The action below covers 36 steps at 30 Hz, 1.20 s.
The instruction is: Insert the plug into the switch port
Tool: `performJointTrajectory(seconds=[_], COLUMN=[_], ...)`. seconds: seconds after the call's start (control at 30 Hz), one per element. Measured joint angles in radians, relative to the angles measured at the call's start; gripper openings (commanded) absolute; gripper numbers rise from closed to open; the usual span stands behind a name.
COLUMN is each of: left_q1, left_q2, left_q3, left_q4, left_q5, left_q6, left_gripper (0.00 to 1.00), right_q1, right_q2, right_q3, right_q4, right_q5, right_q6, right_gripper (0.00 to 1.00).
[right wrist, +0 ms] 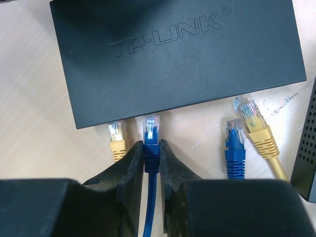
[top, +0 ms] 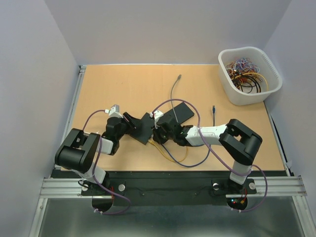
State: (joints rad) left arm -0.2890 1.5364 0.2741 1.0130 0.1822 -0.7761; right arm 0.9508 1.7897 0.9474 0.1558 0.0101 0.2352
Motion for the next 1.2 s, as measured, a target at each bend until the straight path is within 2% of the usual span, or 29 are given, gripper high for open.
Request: performJointTrajectory(seconds=[0.43, 0.93, 1.2], left_q1=[-0.003, -0.003, -0.003], left_q2=[0.020, 0.039, 0.061], left_q3=[-0.004, -0.004, -0.006], left_q4=[0.039, 0.068, 0.101], left_q5=[-0.008, -0.011, -0.004], left_q6=[0.001, 0.002, 0.014], left_gripper=[0.55, 0.53, 0.52], right_q1=[0.000, 0.006, 0.006], right_q2=[0.036, 0.038, 0.053], right_q3=[0.027, 0.048, 0.061], right_q4=[-0.008, -0.035, -0.041], right_q5=[0.006, 0.089, 0.047], right_q6=[0.008, 0.019, -0.063], right_gripper=[0.00, 0.01, 0.01])
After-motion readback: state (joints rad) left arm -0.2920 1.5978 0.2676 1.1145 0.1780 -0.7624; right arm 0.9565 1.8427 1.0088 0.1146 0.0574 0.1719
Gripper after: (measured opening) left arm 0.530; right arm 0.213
